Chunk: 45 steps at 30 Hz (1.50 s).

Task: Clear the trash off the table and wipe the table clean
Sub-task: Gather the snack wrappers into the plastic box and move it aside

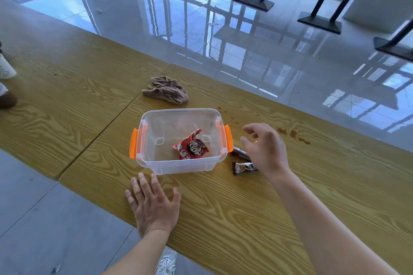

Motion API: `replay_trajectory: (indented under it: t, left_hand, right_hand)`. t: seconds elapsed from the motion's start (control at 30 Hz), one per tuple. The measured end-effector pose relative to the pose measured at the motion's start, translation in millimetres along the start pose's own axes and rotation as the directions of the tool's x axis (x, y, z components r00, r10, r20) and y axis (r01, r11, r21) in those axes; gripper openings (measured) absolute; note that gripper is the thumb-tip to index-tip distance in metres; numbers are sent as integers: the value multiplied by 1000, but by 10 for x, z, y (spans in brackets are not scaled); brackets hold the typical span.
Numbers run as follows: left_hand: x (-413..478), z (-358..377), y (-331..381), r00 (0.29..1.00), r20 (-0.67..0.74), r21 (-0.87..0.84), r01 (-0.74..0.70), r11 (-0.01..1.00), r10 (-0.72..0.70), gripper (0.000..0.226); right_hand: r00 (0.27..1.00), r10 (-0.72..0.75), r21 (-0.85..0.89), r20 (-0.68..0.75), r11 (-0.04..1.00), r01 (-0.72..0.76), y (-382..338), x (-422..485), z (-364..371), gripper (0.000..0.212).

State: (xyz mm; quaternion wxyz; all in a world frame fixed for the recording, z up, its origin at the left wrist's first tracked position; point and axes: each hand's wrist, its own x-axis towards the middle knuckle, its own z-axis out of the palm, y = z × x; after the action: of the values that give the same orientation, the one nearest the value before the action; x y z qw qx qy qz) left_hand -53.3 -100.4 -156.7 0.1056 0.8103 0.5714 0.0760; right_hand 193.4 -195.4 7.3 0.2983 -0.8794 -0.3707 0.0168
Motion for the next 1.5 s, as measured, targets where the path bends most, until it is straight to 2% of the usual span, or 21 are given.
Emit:
replay_trajectory:
  t: [0.1, 0.23, 0.33, 0.63, 0.73, 0.97, 1.07, 1.17, 1.27, 1.4, 1.5]
  left_hand:
    - [8, 4, -5, 1000, -10, -6, 2, 1000, -2, 83]
    - [13, 19, -9, 1000, -16, -9, 5, 1000, -5, 83]
    - [15, 24, -6, 1000, -15, -6, 7, 1000, -7, 83]
    - [5, 12, -4, 1000, -9, -3, 12, 1000, -12, 82]
    - [3, 8, -4, 1000, -6, 6, 10, 1000, -10, 81]
    - [1, -13, -8, 1000, 10, 23, 10, 1000, -10, 83]
    - [2, -17, -2, 1000, 17, 29, 11, 1000, -12, 83]
    - [6, -6, -2, 1000, 12, 17, 11, 1000, -11, 82]
    - [5, 4, -16, 1000, 19, 30, 14, 999, -14, 83]
    - [4, 4, -20, 1000, 19, 27, 12, 1000, -13, 82]
    - [2, -7, -13, 1000, 17, 27, 14, 1000, -15, 82]
  right_hand:
    - [995, 33, -151, 97, 988, -18, 382, -140, 42, 26]
    - [940, 57, -395, 338, 915, 86, 732, -280, 151, 36]
    - [916, 66, -470, 395, 871, 140, 835, -315, 227, 36]
    - [944, 50, -447, 327, 888, 108, 957, -415, 375, 23]
    - [961, 42, -357, 274, 932, 61, 901, -449, 291, 24]
    - [1000, -6, -144, 20, 990, 9, 465, -208, -160, 25]
    - [997, -74, -59, 10, 995, 74, 111, -24, -288, 24]
    - [975, -190, -21, 115, 981, 194, -264, 148, -265, 18]
    - [910, -259, -43, 324, 957, 288, -586, 311, -50, 12]
    - [815, -237, -123, 529, 929, 350, -854, 410, 381, 12]
    - [770, -211, -163, 603, 912, 377, -936, 409, 610, 11]
